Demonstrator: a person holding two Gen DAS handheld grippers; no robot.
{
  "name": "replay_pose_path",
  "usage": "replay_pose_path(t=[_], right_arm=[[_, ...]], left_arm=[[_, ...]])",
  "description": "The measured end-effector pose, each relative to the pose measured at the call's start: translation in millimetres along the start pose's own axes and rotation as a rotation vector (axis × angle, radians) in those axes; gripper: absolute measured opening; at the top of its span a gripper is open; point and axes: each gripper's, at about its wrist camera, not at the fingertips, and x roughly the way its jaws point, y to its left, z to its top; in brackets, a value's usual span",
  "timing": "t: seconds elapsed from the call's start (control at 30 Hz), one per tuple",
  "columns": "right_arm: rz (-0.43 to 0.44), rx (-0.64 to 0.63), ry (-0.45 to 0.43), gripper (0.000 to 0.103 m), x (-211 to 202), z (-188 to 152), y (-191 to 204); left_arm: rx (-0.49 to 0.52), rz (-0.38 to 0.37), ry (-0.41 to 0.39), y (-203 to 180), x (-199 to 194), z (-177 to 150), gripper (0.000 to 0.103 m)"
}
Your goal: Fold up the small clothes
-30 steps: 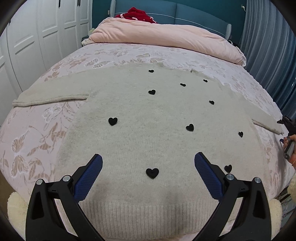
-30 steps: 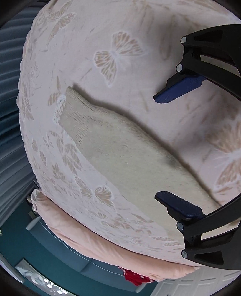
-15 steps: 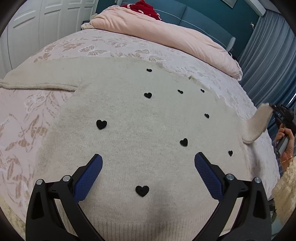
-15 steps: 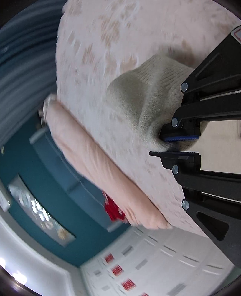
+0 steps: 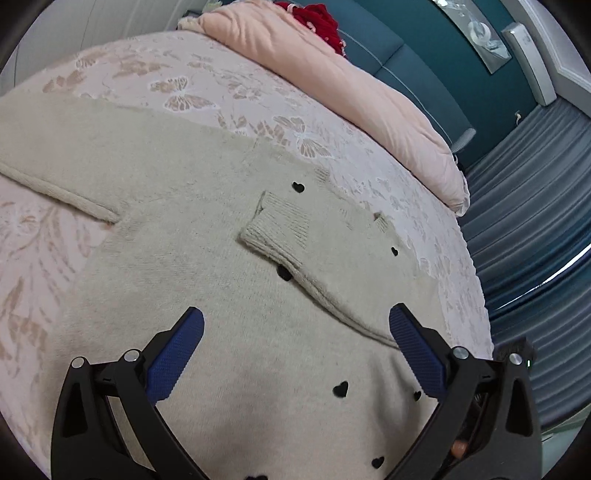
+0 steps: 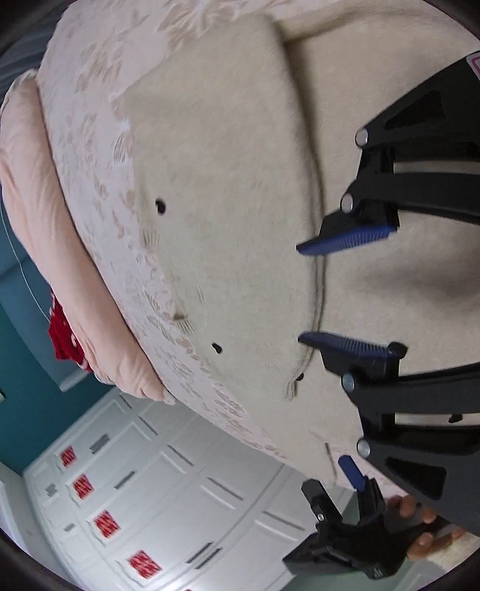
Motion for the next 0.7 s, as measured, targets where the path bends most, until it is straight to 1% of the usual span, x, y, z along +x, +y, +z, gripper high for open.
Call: replay_pose_path(t=[0.07,0.1,0.17,0.23,0.3,0.33,0.37,0.4,0.43,0.47,0.5,0.53,0.57,0.63,0.67,0.7], right_arm=[[-0.017,0.075,-0.029,0.058,-20.0,-3.7,-25.8],[-0.024,0.119,-0.032,0.058,-28.0,-4.1,-40.3],[-0.037,0.202,-0.046,0.058,-37.6,-3.6,-62.7],[-0.053,0.268,-0.064,0.058,-42.4,1.1,-82.9],[-0.073,0.297,-0.084,0.058,-40.2,6.2,-93.2],[-0.092,0.301,-0.091,0.06,-37.4,8.2,-95.8],[-0.113,0.301,-0.093,0.061,-32.5,11.6,-98.0],[-0.126,0.302,-0.094,0.061,-27.6,14.5,-99.9],[-0.128,0.303,-0.1,0.061,-23.2,17.6,-101.6],[-0.123,0.301,-0.114,0.058,-19.3,22.7,-101.5],[-0.114,0.295,-0.126,0.049,-16.2,27.4,-99.9],[-0.098,0.284,-0.137,0.014,-14.0,34.0,-97.1],[-0.082,0.269,-0.146,0.008,-14.7,41.3,-91.5],[-0.021,0.241,-0.248,0.008,-34.5,53.8,-74.6],[0.012,0.217,-0.297,0.008,-46.7,58.9,-65.0],[0.025,0.189,-0.334,0.008,-56.8,59.9,-58.5]], left_arm=[[-0.065,-0.038,0.04,5.8,24.1,11.5,0.098],[-0.112,-0.039,0.051,7.9,35.9,16.7,0.098],[-0.192,-0.096,0.067,10.7,57.8,23.9,0.098],[-0.256,-0.096,0.086,13.7,80.3,30.1,0.098],[-0.294,-0.053,0.09,16.3,98.7,34.2,0.095],[-0.299,-0.037,0.078,16.9,103.4,36.4,0.09],[-0.296,-0.016,0.065,14.7,105.3,38.1,0.075],[-0.276,-0.011,0.053,11.2,105.8,41.0,0.061],[-0.233,-0.014,0.055,4.6,107.6,43.9,0.027],[-0.186,-0.056,0.055,-1.0,107.9,48.2,0.008],[-0.146,-0.064,0.037,-8.3,104.2,52.4,0.007],[-0.103,-0.065,-0.002,-16.5,96.4,57.7,0.007],[-0.055,-0.076,-0.042,-25.7,86.3,63.8,0.007],[0.015,-0.112,-0.127,-41.0,62.9,75.1,0.007],[0.029,-0.126,-0.164,-43.7,51.8,78.3,0.007],[0.042,-0.124,-0.193,-43.3,43.8,79.3,0.007]])
